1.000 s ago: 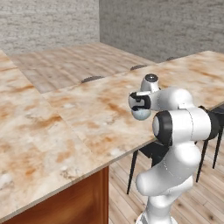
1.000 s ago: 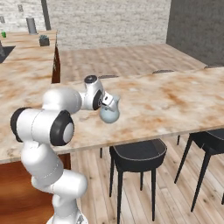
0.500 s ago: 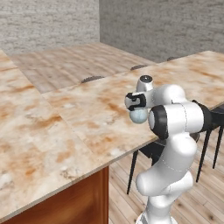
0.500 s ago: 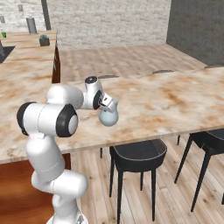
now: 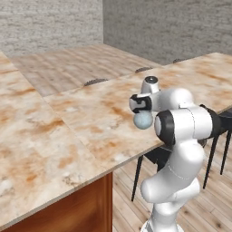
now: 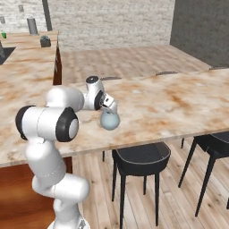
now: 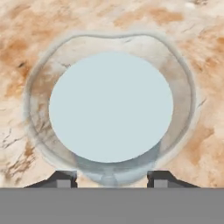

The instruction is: Place the pitcher and cup on the dining counter for serving.

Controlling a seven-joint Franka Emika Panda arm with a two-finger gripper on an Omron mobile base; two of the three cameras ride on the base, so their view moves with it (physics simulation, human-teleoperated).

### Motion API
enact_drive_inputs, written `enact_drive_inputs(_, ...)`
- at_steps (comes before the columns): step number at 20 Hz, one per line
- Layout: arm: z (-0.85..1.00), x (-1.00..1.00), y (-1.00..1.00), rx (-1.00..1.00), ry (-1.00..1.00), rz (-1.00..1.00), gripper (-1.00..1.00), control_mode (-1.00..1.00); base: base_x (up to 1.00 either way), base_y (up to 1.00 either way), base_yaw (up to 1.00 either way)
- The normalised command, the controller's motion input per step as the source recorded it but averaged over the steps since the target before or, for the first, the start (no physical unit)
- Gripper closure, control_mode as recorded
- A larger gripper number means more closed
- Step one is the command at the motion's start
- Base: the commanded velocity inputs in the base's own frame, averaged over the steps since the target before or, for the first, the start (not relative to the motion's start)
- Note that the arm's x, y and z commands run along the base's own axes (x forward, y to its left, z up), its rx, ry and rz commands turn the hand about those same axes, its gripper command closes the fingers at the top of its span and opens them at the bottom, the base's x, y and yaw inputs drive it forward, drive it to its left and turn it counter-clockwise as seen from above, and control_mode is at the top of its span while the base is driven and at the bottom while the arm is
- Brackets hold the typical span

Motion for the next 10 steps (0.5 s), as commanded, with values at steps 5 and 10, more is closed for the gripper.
enact_drive_inputs(5,0.42,-0.59,0.0,0.0,0.0,0.0,-1.0,-1.0,0.0,0.0,0.0)
enact_drive_inputs(10,0.54,-0.95,0.0,0.0,0.0,0.0,-1.0,-1.0,0.0,0.0,0.0)
